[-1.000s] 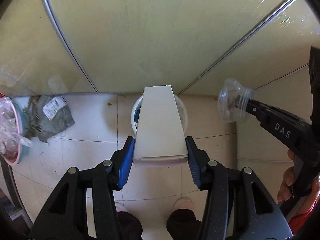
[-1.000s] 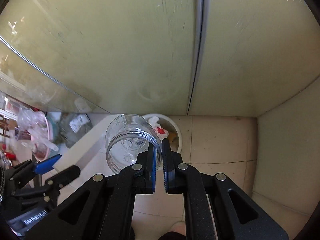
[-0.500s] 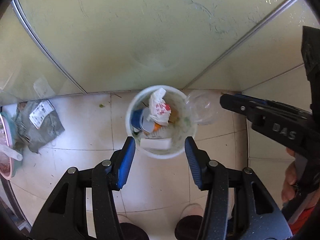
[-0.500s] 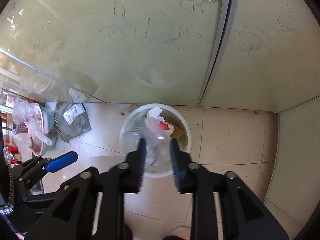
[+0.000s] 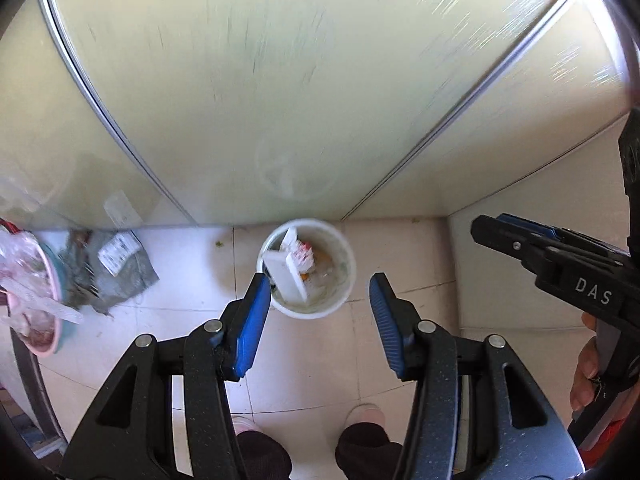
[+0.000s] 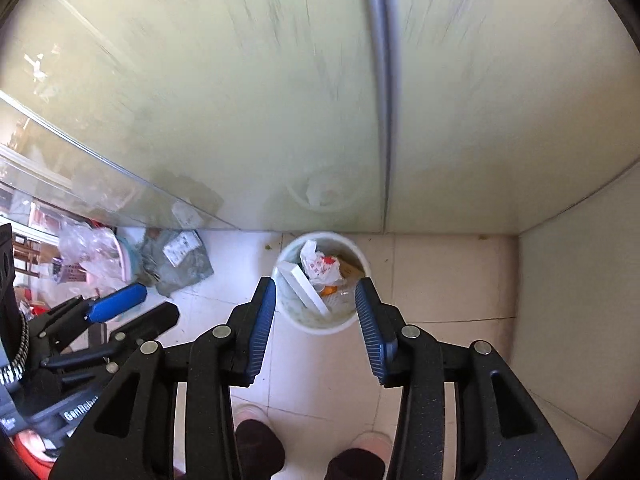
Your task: Collect trash
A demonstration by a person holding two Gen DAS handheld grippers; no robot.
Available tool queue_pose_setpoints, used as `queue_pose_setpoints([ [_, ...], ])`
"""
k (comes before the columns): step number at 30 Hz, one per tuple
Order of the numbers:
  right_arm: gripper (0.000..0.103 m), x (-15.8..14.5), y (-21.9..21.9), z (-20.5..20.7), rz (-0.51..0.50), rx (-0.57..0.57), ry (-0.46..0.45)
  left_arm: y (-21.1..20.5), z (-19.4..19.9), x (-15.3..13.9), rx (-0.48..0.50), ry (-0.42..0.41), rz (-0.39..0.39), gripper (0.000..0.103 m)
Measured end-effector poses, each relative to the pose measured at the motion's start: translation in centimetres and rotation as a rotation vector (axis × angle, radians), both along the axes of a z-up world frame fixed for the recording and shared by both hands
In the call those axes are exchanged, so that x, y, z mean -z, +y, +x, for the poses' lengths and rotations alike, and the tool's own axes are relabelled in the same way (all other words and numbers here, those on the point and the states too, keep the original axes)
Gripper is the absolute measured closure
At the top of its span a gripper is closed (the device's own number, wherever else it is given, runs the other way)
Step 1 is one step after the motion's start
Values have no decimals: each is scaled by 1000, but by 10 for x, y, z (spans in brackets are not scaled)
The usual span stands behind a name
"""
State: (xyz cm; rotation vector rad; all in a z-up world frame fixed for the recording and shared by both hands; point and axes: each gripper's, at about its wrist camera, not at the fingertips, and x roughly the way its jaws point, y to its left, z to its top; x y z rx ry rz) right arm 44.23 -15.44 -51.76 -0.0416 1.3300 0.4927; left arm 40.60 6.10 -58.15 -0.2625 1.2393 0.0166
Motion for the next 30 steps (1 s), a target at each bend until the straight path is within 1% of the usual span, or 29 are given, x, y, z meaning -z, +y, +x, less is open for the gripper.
queue_pose_setpoints([
  [3, 65, -71, -17, -7, 21, 9, -64, -8, -9, -75, -5, -69, 7, 52],
  [5, 65, -127, -34, -12, 52, 26, -119, -15, -19, -128, -12, -125, 21, 52],
  [6, 65, -149, -39, -15, 66, 33, -143, -19, -25, -153, -18, -151, 28, 52],
  [7, 65, -178, -48, -20, 84, 39, -174, -24, -32, -181, -26, -180, 34, 52],
  [9, 65, -225, -59, -32, 105, 50, -230, -28, -48, -229, -43, -233, 43, 52],
  [11, 65, -274, -73, -46, 148, 54, -277, -34, -66, -277, -57, -291, 53, 52],
  [13, 65, -316, -82, -61, 187, 42, -323, -43, -83, -325, -63, -359, 63, 49],
  [16, 65, -378, -91, -90, 221, 9, -417, -54, -114, -391, -71, -468, 87, 41],
  [17, 65, -394, -91, -101, 231, -2, -448, -57, -126, -412, -73, -502, 94, 36],
  [18, 64, -408, -89, -112, 238, -10, -476, -59, -138, -431, -73, -536, 102, 31],
  [19, 62, -423, -88, -121, 246, -18, -508, -59, -146, -448, -73, -566, 110, 29],
  [20, 60, -437, -90, -132, 255, -22, -544, -60, -158, -464, -74, -601, 121, 24],
  [21, 54, -450, -86, -144, 261, -17, -578, -61, -169, -479, -77, -629, 130, 18],
  [22, 48, -464, -87, -156, 270, -12, -619, -65, -180, -493, -81, -659, 138, 16],
  [23, 44, -477, -85, -168, 274, -4, -654, -65, -191, -506, -83, -687, 146, 13],
  [25, 34, -502, -83, -185, 276, 16, -714, -63, -215, -529, -79, -742, 156, 10],
  [26, 32, -512, -83, -196, 279, 22, -746, -62, -226, -540, -76, -758, 155, 7],
  [29, 21, -535, -83, -226, 300, 44, -819, -61, -258, -565, -55, -817, 170, 6],
  [30, 15, -540, -82, -237, 310, 55, -842, -61, -268, -570, -49, -832, 185, 4],
])
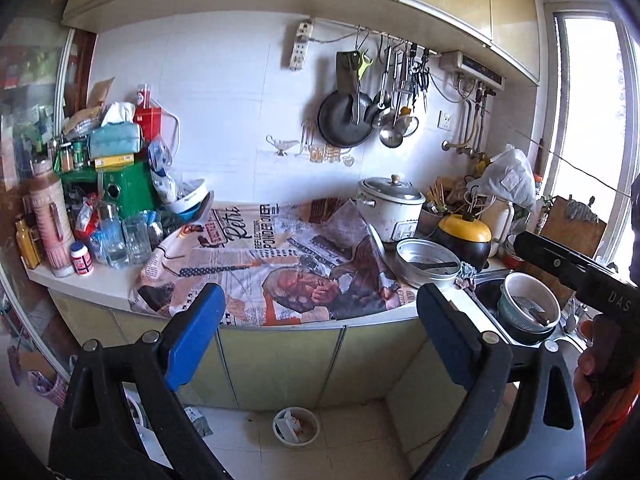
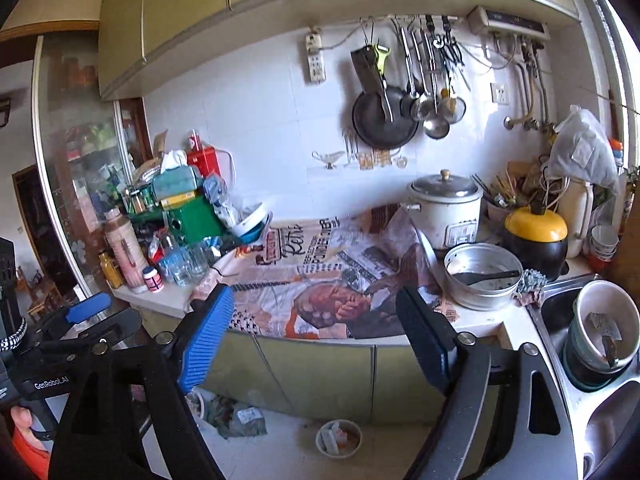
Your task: Collect trash
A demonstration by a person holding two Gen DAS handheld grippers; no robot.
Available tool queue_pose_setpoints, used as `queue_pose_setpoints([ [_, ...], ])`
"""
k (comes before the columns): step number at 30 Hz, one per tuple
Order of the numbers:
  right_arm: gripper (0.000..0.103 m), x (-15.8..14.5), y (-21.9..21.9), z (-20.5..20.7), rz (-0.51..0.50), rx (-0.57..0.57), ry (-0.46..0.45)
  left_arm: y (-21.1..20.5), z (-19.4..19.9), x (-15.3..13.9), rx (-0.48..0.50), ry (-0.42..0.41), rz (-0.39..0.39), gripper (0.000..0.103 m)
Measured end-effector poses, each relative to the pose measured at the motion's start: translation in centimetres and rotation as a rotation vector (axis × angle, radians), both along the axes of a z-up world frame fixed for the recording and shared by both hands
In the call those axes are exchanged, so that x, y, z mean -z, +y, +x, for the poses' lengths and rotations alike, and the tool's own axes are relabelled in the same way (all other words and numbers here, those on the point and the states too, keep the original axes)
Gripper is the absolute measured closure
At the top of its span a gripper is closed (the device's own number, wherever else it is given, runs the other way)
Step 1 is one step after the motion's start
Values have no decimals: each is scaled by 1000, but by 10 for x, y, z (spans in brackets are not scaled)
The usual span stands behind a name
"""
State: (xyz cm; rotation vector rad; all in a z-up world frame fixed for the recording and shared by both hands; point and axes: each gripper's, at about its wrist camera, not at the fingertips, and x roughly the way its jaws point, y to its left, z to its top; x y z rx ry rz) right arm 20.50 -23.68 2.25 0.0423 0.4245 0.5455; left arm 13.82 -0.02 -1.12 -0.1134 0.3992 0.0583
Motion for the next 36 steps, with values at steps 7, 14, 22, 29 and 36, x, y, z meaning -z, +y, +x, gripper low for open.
queue_pose_setpoints([
  [7, 0, -13, 1, -51, 8, 59, -87, 0, -49, -16, 18, -45, 39, 0],
  [14, 0, -5, 8, -69, -40, 47, -71, -3, -73, -11, 24, -31, 34, 0],
  [22, 0, 2, 12, -85, -48, 25, -40, -5, -80, -6, 20, -17, 36, 0],
  [29, 0, 3, 14, -88, -59, 17, -31, -2, -83, -2, 14, -14, 26, 0],
  [36, 0, 5, 18, -89, -64, 24, -11, -3, -79, -1, 14, -1, 20, 0],
])
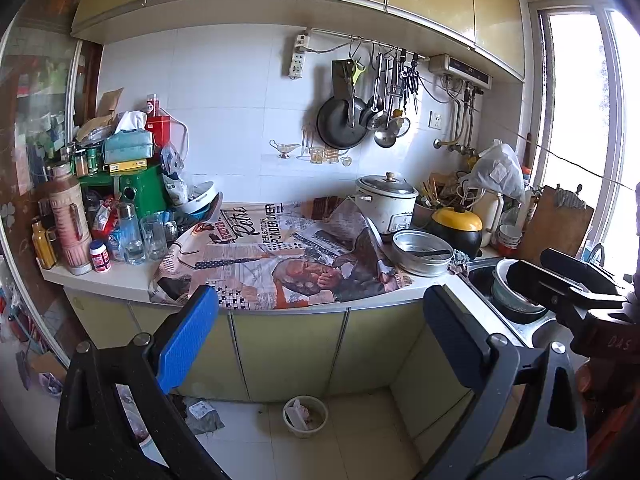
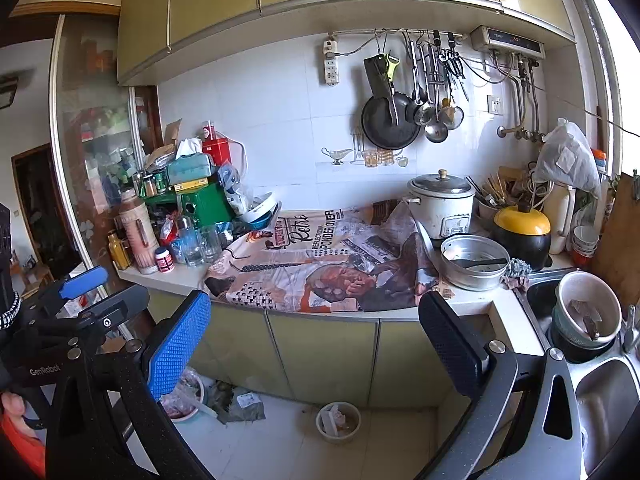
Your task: Collect trash
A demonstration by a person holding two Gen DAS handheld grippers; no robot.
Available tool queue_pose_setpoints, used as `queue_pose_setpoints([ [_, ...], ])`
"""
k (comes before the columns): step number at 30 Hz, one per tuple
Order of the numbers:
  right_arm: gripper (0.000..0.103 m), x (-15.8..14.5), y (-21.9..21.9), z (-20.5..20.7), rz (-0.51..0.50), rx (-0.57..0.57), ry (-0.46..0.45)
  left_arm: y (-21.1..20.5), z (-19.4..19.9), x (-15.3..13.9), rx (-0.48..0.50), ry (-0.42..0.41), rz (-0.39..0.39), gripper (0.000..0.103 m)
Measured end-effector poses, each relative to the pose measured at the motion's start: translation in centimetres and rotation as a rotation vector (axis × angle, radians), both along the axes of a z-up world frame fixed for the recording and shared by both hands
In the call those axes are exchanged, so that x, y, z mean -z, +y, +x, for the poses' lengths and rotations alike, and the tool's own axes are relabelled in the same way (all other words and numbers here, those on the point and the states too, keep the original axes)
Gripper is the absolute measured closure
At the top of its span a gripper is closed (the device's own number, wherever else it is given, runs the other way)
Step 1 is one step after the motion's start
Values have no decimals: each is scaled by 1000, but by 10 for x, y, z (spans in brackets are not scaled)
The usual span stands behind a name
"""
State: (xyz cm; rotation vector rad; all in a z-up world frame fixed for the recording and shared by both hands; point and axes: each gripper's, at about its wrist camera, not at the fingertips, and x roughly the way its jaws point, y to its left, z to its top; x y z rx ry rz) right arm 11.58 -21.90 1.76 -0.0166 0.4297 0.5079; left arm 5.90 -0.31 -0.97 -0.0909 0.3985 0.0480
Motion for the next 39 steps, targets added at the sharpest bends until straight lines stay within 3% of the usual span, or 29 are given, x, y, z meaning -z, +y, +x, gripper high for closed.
queue_pose_setpoints([
  [6, 0, 1, 2, 1, 0, 4, 16, -5, 1, -1, 4, -1, 21, 0],
  [29, 0, 4, 5, 0, -1, 16, 34, 6, 10, -1, 11, 12, -38, 0],
  [39, 0, 4, 6, 2, -3, 13, 34, 5, 14, -2, 23, 6, -29, 0],
])
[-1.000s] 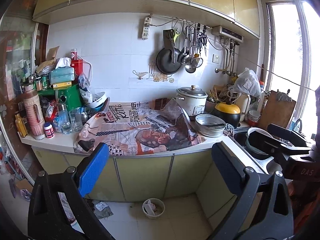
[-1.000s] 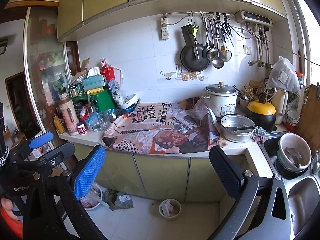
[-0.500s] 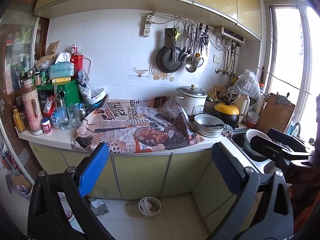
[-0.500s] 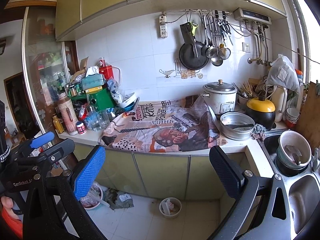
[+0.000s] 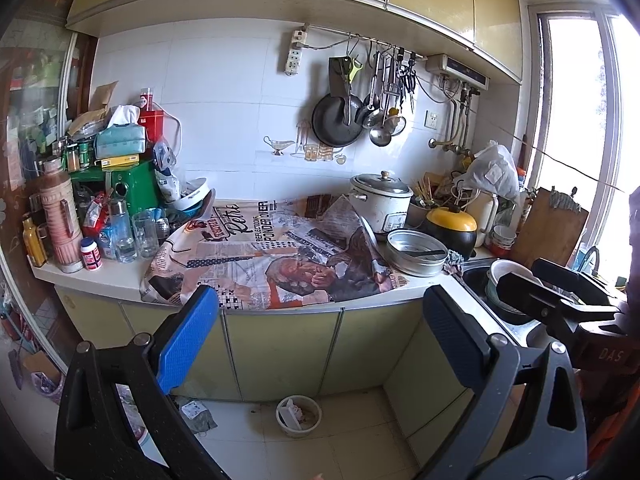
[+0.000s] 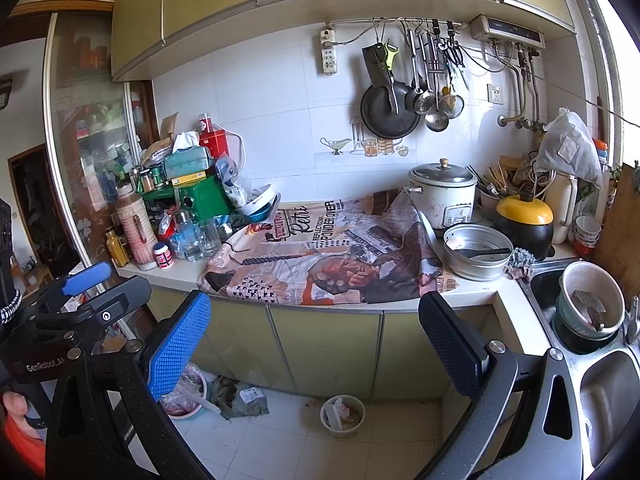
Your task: Collect trash
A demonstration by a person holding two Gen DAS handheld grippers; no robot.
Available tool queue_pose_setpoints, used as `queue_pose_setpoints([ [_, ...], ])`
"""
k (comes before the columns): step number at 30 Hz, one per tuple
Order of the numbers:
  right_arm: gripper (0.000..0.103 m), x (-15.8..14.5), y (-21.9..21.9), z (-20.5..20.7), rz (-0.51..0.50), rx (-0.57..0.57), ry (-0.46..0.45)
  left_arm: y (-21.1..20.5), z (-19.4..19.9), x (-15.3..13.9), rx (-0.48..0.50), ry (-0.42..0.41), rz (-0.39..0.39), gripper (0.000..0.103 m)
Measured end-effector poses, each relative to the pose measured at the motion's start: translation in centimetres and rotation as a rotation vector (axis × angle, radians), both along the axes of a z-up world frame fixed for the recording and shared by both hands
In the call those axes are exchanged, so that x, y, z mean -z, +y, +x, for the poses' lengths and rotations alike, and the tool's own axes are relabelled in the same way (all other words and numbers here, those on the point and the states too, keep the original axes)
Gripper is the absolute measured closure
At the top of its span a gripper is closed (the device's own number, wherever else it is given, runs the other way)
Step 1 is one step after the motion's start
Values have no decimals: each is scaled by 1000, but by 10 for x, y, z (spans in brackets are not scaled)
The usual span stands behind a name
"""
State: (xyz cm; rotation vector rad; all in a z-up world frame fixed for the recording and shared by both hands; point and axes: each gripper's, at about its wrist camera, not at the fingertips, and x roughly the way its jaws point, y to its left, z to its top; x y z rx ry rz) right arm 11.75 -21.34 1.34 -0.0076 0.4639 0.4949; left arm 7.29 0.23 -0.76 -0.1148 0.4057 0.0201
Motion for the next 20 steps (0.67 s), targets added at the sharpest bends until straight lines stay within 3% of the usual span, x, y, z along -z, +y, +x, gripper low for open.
queue_pose_setpoints([
  [20, 0, 3, 14, 15, 1, -20, 18, -2, 23, 3, -27, 23, -5, 0],
])
